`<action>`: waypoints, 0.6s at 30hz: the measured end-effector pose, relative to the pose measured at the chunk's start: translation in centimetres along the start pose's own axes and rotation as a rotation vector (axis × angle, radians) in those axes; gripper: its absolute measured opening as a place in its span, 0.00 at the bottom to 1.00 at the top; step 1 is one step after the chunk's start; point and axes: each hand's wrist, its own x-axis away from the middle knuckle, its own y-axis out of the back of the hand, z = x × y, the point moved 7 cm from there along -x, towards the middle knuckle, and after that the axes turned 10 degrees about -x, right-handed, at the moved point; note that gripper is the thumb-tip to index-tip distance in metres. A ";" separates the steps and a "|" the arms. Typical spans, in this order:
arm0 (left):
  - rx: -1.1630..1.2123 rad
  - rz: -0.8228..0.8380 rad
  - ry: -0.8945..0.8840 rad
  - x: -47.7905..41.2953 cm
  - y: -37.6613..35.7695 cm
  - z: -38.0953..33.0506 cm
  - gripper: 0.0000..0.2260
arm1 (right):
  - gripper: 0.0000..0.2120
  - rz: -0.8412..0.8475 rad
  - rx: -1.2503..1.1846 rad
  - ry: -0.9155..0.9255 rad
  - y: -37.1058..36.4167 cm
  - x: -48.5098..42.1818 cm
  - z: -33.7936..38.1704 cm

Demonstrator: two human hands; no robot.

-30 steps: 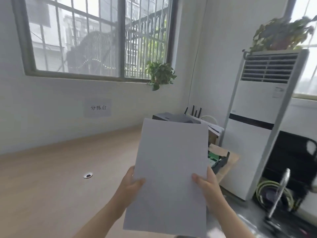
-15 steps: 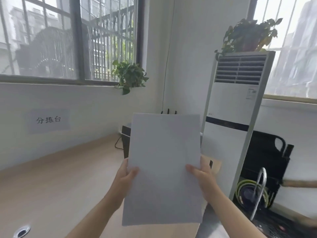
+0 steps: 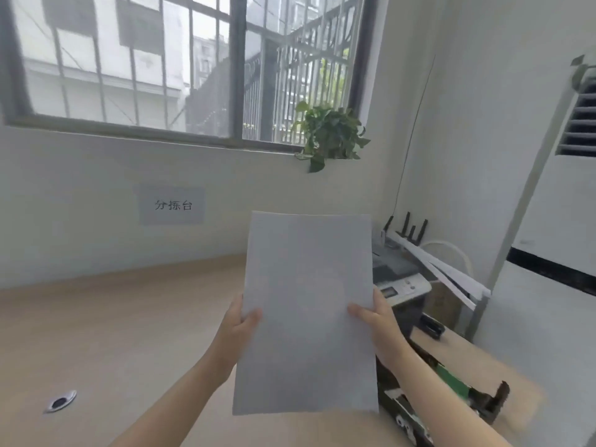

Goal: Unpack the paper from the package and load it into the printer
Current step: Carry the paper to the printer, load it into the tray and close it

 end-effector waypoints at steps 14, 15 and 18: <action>-0.308 -0.379 0.240 -0.2 0.0 6.7 0.14 | 0.15 0.358 0.067 -0.171 0.4 -10.2 -8.6; -0.354 -0.394 0.263 0.0 0.2 7.6 0.15 | 0.16 0.346 0.090 -0.184 0.6 -10.1 -9.6; -0.483 -0.468 0.311 0.6 0.3 9.0 0.11 | 0.18 0.331 0.133 -0.190 1.6 -9.6 -12.3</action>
